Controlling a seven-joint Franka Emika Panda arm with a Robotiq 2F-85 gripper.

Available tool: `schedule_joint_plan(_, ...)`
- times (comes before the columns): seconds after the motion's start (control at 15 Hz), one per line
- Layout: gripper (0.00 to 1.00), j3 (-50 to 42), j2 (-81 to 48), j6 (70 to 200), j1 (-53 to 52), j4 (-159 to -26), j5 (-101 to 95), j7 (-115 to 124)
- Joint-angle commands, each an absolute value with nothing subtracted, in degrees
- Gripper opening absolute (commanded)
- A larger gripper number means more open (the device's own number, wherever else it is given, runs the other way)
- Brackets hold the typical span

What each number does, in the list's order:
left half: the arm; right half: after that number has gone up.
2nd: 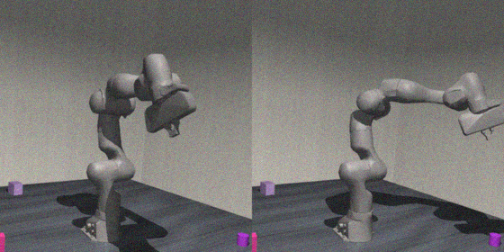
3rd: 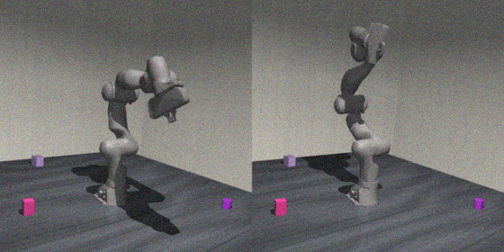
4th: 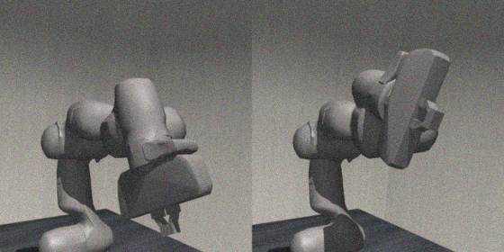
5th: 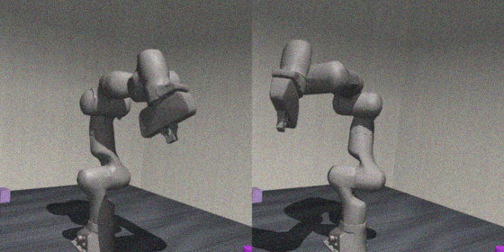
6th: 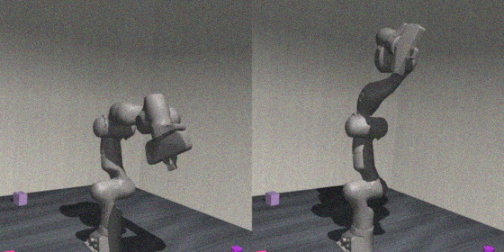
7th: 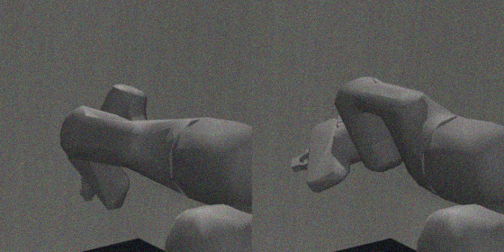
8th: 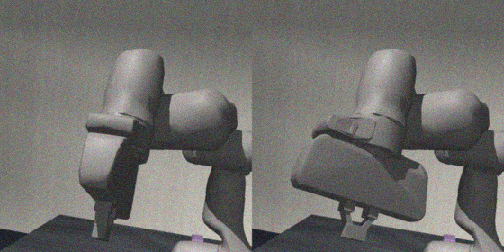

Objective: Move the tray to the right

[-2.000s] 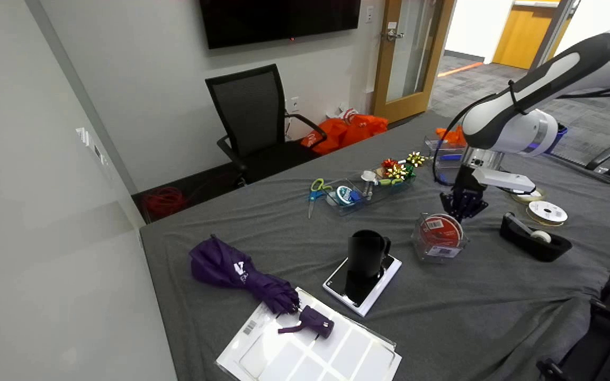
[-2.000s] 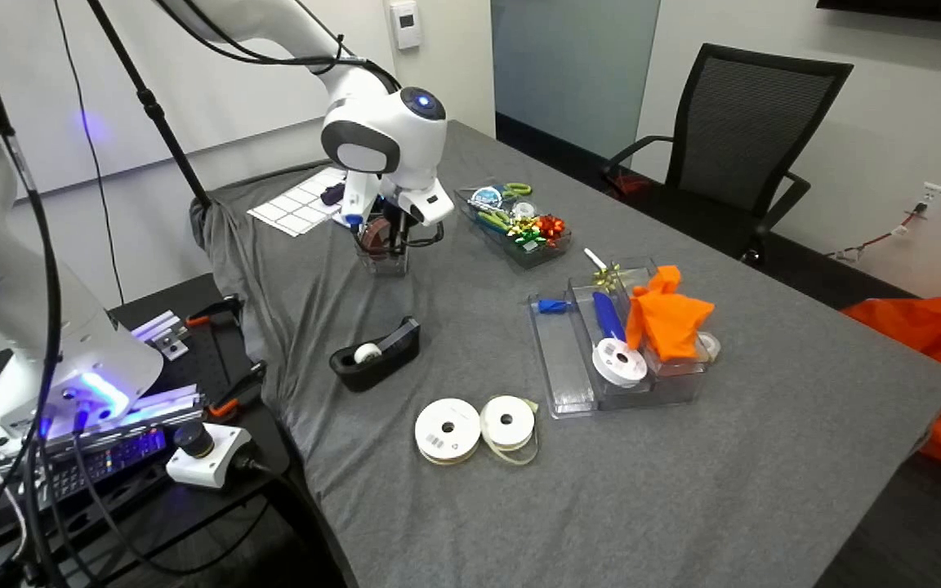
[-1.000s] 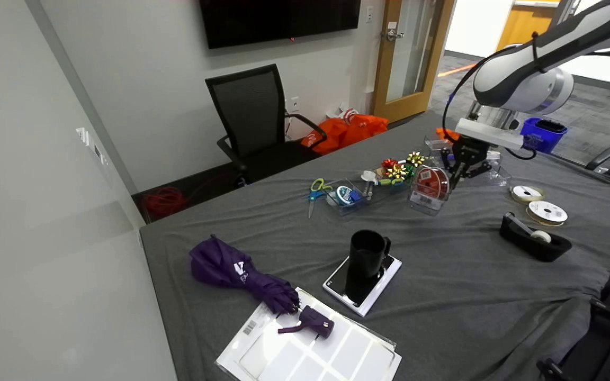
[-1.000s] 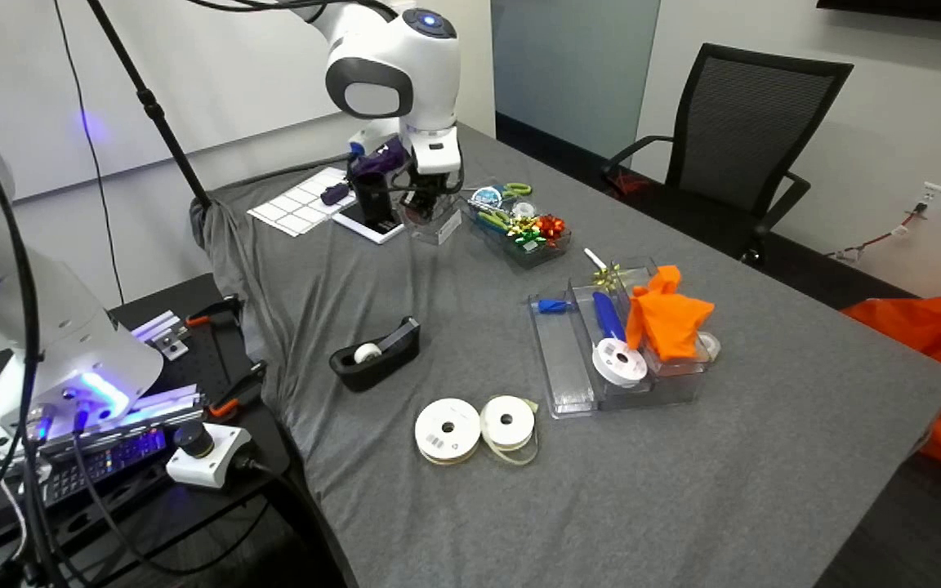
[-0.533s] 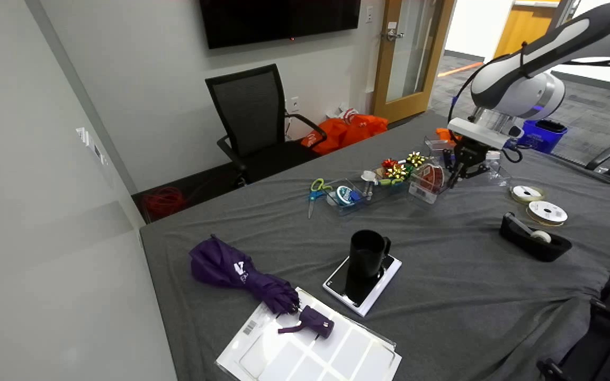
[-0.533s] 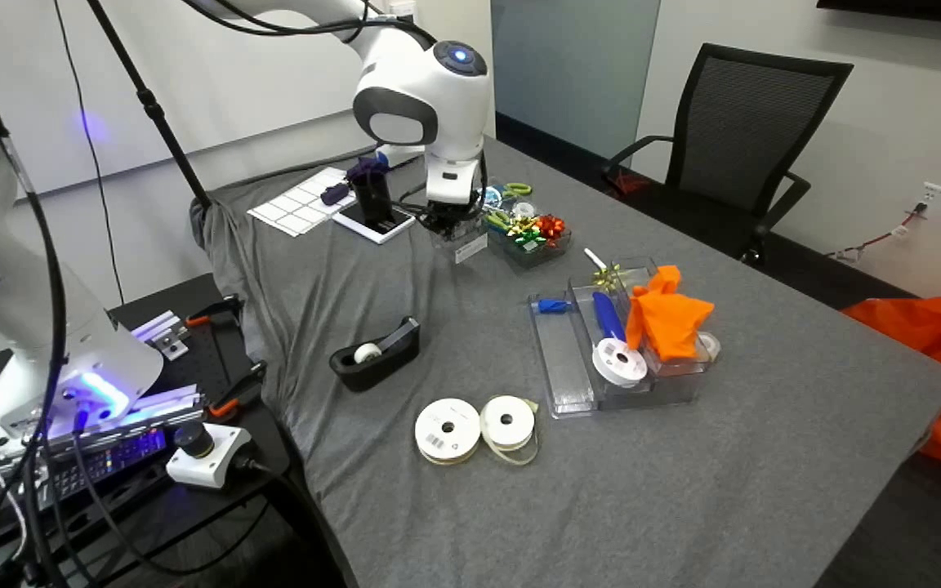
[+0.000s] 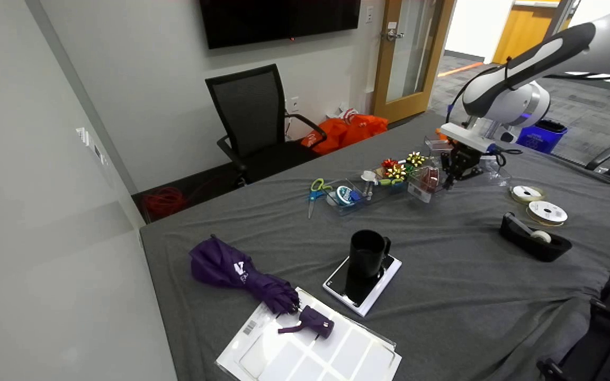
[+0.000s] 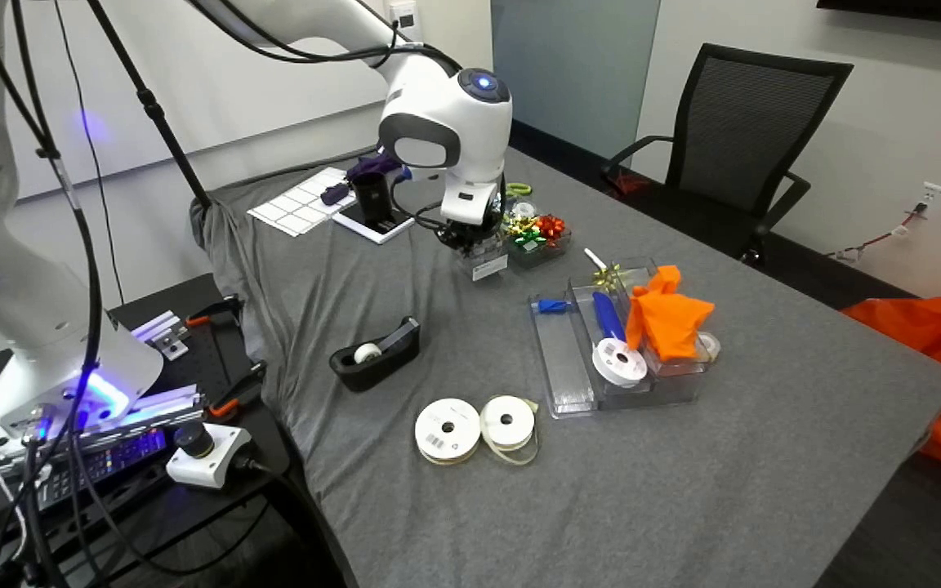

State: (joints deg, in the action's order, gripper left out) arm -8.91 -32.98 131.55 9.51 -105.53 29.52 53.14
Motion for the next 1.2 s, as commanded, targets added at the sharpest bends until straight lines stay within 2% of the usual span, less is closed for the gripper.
schedule_joint_plan(0.0, 0.02, -8.47, -34.11, 132.69, 10.2, -103.77, 29.9, 53.64)
schedule_joint_plan(0.07, 0.32, -8.43, -34.15, 133.06, 10.26, -103.79, 29.83, 53.35)
schedule_joint_plan(0.2, 0.39, -8.31, -33.8, 133.63, 10.36, -104.05, 29.74, 52.71)
schedule_joint_plan(0.73, 0.95, -8.53, -30.76, 131.9, 10.2, -106.39, 28.11, 50.59)
schedule_joint_plan(0.87, 1.0, -8.68, -28.9, 130.27, 10.1, -108.18, 26.82, 49.22)
schedule_joint_plan(1.13, 1.0, -9.26, -24.53, 126.42, 9.68, -112.33, 23.31, 45.53)
